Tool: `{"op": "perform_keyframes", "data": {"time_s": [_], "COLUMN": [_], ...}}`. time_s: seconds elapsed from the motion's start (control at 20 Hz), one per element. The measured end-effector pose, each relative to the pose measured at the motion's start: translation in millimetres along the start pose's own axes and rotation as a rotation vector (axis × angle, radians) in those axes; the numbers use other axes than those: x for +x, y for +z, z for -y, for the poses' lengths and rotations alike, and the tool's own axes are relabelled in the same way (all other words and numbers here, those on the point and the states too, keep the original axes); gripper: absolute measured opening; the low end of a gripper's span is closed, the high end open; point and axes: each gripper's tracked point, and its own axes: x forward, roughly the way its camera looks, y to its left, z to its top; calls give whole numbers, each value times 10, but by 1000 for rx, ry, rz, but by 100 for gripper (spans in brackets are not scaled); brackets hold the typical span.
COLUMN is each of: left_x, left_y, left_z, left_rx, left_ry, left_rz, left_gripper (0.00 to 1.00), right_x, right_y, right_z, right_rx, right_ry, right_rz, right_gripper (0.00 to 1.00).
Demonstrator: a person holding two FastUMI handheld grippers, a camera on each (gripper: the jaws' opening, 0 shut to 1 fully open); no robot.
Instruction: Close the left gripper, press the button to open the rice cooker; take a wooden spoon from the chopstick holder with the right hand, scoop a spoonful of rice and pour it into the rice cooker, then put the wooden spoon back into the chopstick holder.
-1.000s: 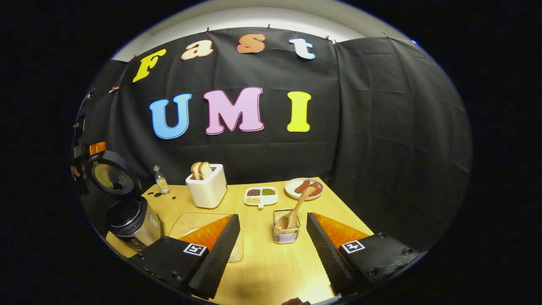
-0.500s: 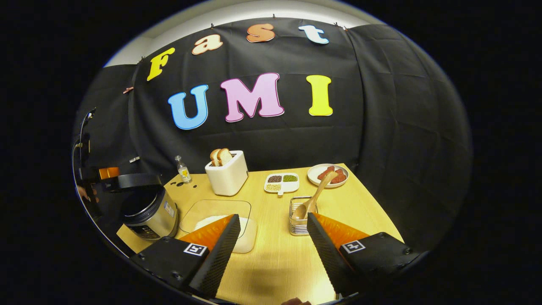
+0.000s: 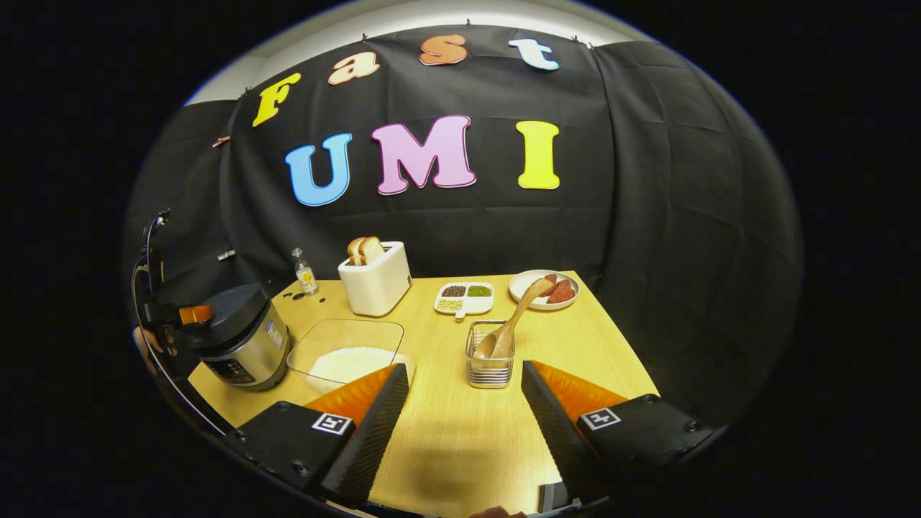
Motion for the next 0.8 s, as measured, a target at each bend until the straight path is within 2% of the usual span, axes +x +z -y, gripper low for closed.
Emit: {"op": "perform_keyframes", "data": {"time_s": [0.05, 0.35, 0.5, 0.65, 0.8], "left_x": [-25, 19, 4, -71, -354], "left_y": [62, -53, -23, 14, 277], "left_z": [0, 11, 10, 30, 185], "left_rx": [15, 21, 38, 34, 51], "left_ry": [-6, -30, -42, -51, -87], "left_rz": [38, 2, 25, 62, 177], "left_gripper": [100, 100, 100, 99, 96], "right_x": [-32, -122, -121, -154, -176], "right_y": [-9, -130, -167, 30, 234], "right_z": [30, 71, 48, -17, 36], "right_rx": [-7, -30, -38, -41, -62], "right_ry": [8, 75, 83, 100, 71], "right_rz": [-1, -7, 2, 62, 107], "right_gripper": [99, 99, 99, 99, 99]}}
